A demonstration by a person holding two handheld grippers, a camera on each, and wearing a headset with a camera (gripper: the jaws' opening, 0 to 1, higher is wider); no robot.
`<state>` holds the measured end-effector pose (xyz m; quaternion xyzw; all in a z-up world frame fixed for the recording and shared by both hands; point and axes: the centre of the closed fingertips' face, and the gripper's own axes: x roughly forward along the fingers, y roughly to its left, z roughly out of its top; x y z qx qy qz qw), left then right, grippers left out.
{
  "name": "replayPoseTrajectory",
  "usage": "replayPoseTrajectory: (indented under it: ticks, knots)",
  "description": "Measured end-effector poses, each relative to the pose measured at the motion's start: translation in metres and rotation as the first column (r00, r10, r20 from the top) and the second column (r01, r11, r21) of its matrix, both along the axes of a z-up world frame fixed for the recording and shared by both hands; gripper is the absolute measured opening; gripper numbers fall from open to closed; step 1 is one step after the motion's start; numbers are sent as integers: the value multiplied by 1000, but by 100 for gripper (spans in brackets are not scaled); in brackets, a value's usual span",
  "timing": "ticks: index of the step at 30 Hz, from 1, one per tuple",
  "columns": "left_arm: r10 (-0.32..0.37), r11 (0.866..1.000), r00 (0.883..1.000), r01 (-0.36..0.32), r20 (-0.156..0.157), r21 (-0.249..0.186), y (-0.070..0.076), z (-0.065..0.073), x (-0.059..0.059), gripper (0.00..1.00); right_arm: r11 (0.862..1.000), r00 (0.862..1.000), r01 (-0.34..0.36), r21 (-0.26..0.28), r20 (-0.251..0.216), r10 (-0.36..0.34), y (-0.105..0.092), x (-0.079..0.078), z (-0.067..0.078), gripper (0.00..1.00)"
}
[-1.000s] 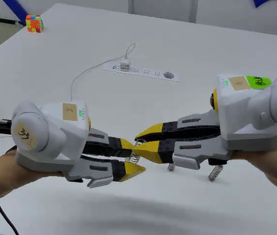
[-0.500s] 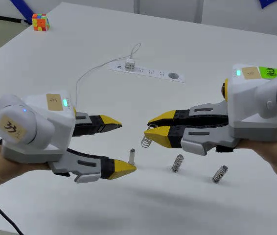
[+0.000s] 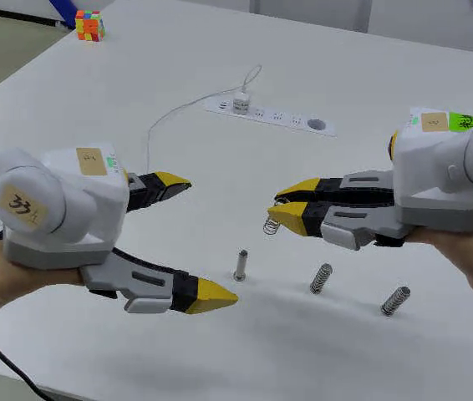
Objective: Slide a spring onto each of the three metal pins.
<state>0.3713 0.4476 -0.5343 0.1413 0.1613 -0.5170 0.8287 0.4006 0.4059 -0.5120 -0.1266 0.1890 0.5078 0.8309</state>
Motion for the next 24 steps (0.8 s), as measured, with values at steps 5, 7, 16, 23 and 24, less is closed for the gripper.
replayPoseTrajectory:
  ticks: [5,7,16,23,24]
  knots:
    - [42,999,999,-42,4,-1,6,-2,9,100,1000,1000,10,-5,-12,-10,7,7,-9,11]
    - [43,999,999,-43,-4,-4,6,-3,10,100,1000,1000,7,-10,-18,-8,9,8,-14,11]
    - [57,998,998,-57,-6,14,11,-7,11,100,999,999,8,-36,-50,-10,13,14,-33,11]
    - [73,997,997,-73,-11,16,14,-9,13,100,999,998,9,-34,-69,-11,18,14,-44,11]
    - [75,997,997,-75,-9,13,14,-8,13,100,999,997,8,-37,-72,-11,19,13,-47,11]
